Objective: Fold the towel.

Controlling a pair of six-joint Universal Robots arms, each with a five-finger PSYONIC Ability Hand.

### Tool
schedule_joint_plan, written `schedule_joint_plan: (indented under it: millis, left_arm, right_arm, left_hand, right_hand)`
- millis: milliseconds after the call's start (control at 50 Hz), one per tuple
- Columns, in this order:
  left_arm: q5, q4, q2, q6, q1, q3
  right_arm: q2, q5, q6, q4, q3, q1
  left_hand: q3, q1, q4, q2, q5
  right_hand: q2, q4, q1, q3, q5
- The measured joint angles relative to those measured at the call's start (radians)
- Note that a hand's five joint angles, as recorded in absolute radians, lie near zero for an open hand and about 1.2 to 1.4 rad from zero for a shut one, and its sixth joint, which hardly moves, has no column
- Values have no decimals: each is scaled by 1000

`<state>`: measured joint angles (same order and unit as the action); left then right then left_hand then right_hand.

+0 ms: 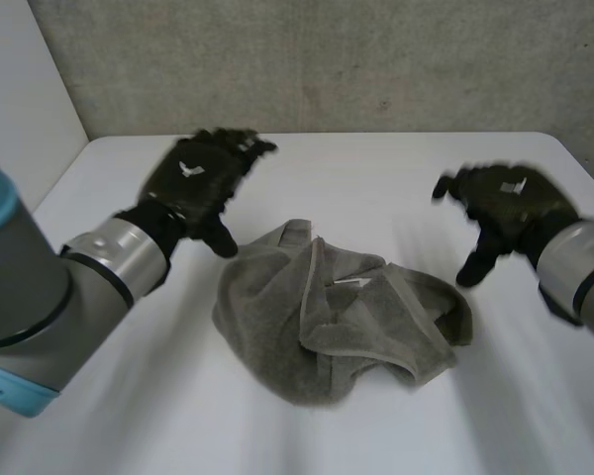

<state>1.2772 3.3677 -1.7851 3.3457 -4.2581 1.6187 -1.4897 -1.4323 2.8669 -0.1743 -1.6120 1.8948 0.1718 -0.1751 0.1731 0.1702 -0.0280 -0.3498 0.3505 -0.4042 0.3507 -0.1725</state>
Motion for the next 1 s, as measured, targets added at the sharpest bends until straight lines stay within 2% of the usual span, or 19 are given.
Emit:
schedule_joint_plan:
  millis: [160, 220, 360, 500, 540, 560, 580, 600, 620, 640, 660, 680, 700, 780, 900, 960, 1000]
  left_arm:
    - [-121, -1, -114, 157, 14, -6]
    - [-158, 3, -165, 205, 32, -9]
    - [-176, 8, -279, 283, 61, -51]
    - [-171, 8, -359, 334, 79, -94]
    - [-166, 8, -381, 347, 84, -112]
    - [-164, 8, -387, 350, 86, -119]
    - [-162, 8, -392, 353, 88, -129]
    - [-162, 8, -392, 353, 88, -129]
    - [-159, 8, -395, 354, 90, -141]
    - [-157, 8, -397, 354, 91, -150]
    - [-157, 8, -397, 354, 91, -150]
    - [-152, 9, -396, 354, 92, -164]
    - [-146, 10, -394, 353, 93, -176]
    - [-108, 23, -377, 350, 96, -237]
    - [44, 87, -313, 323, 100, -364]
    - [174, 134, -247, 268, 100, -419]
    - [214, 144, -223, 242, 101, -424]
  right_arm:
    - [4, 75, 30, 16, -153, 15]
    - [11, 106, 105, 74, -232, 31]
    - [114, 118, 215, 204, -308, 84]
    - [213, 116, 224, 251, -300, 102]
    - [245, 115, 221, 271, -292, 103]
    - [255, 115, 220, 280, -289, 103]
    - [264, 114, 219, 294, -282, 101]
    - [264, 114, 219, 294, -282, 101]
    - [270, 113, 218, 308, -274, 99]
    - [271, 112, 217, 321, -263, 97]
    - [271, 112, 217, 321, -263, 97]
    - [270, 112, 217, 326, -257, 95]
    - [264, 112, 216, 339, -233, 92]
    - [235, 112, 211, 358, -159, 88]
    - [158, 111, 172, 460, -27, 88]
    - [114, 112, 140, 563, 6, 92]
    - [84, 113, 117, 635, 17, 96]
  left_hand:
    - [0, -2, 0, 4, 0]
    - [9, -2, 5, 12, 0]
    - [20, -15, 19, 22, 0]
    - [60, -65, 58, 73, -24]
    - [143, -142, 141, 145, -112]
    - [364, -380, 365, 387, -326]
    - [464, -467, 445, 467, -414]
    - [464, -467, 445, 467, -414]
    - [721, -741, 722, 747, -687]
    - [838, -852, 839, 856, -804]
    - [838, -852, 839, 856, -804]
    - [894, -892, 896, 899, -862]
    - [894, -892, 896, 899, -862]
    - [1010, -982, 1015, 1018, -958]
    - [1034, -999, 1039, 1042, -974]
    - [1039, -999, 1043, 1045, -979]
    - [1040, -997, 1043, 1045, -979]
  right_hand:
    - [-13, 14, -17, 14, -16]
    - [-13, 14, -17, 14, -16]
    - [-13, 14, -16, 14, -16]
    - [-65, 60, -76, 66, -59]
    - [-239, 221, -269, 221, -218]
    - [-326, 306, -363, 305, -302]
    - [-461, 462, -534, 454, -448]
    - [-461, 462, -534, 454, -448]
    - [-717, 699, -773, 706, -676]
    - [-743, 732, -828, 730, -723]
    - [-743, 732, -828, 730, -723]
    - [-743, 732, -828, 730, -723]
    - [-817, 820, -936, 819, -817]
    - [-844, 847, -966, 845, -844]
    - [-860, 863, -983, 861, -861]
    - [-860, 864, -984, 861, -863]
    - [-864, 865, -986, 861, -863]
